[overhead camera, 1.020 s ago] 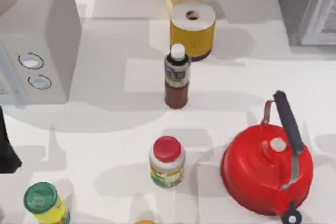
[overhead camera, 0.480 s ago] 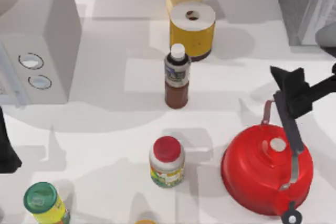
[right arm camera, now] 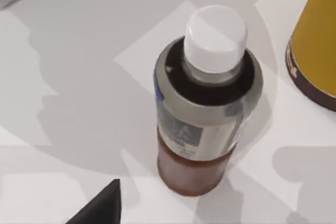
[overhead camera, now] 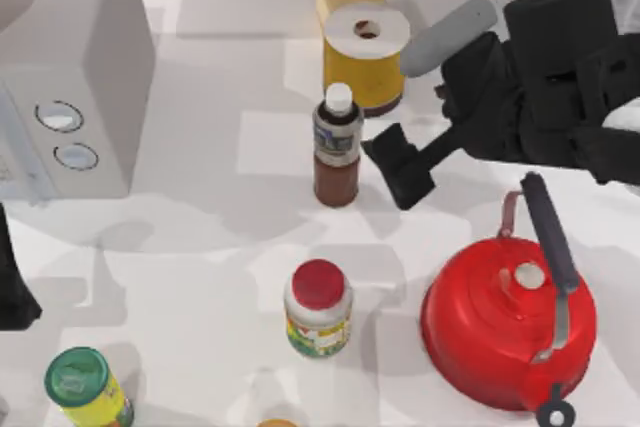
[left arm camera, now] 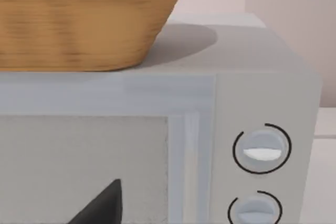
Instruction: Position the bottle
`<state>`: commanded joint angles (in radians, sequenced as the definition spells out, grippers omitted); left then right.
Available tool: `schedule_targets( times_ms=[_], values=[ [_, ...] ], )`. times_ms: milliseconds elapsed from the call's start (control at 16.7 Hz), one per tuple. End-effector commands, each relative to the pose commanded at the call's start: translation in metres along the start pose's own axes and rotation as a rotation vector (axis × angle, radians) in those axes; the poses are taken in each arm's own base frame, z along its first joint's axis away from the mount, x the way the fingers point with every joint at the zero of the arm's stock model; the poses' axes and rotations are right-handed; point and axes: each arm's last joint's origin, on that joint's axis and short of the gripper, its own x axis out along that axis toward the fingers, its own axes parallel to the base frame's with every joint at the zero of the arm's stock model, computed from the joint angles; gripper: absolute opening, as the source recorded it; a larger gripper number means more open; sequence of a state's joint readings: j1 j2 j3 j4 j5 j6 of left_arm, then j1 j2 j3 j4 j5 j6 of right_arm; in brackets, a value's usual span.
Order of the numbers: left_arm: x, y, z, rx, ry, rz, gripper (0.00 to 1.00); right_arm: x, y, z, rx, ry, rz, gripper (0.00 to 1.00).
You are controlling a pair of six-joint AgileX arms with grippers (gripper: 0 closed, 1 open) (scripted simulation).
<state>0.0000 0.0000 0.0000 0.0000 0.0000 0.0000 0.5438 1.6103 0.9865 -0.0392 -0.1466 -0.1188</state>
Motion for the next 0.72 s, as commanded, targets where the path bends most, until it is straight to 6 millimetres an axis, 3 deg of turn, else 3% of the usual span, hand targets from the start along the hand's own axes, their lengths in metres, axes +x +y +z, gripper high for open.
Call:
schedule_targets(
  times_ms=[180,540,720],
  values=[
    [0.000,0.000,0.000,0.000,0.000,0.000,1.00,0.020,0.005,-0.003,-0.008,0.040,0.029,1.00],
    [0.000,0.000,0.000,0.000,0.000,0.000,1.00,0.021,0.003,-0.004,-0.005,0.044,0.027,1.00],
    [0.000,0.000,0.000,0.000,0.000,0.000,1.00,0.035,0.006,0.001,-0.009,0.040,0.031,1.00]
  ],
)
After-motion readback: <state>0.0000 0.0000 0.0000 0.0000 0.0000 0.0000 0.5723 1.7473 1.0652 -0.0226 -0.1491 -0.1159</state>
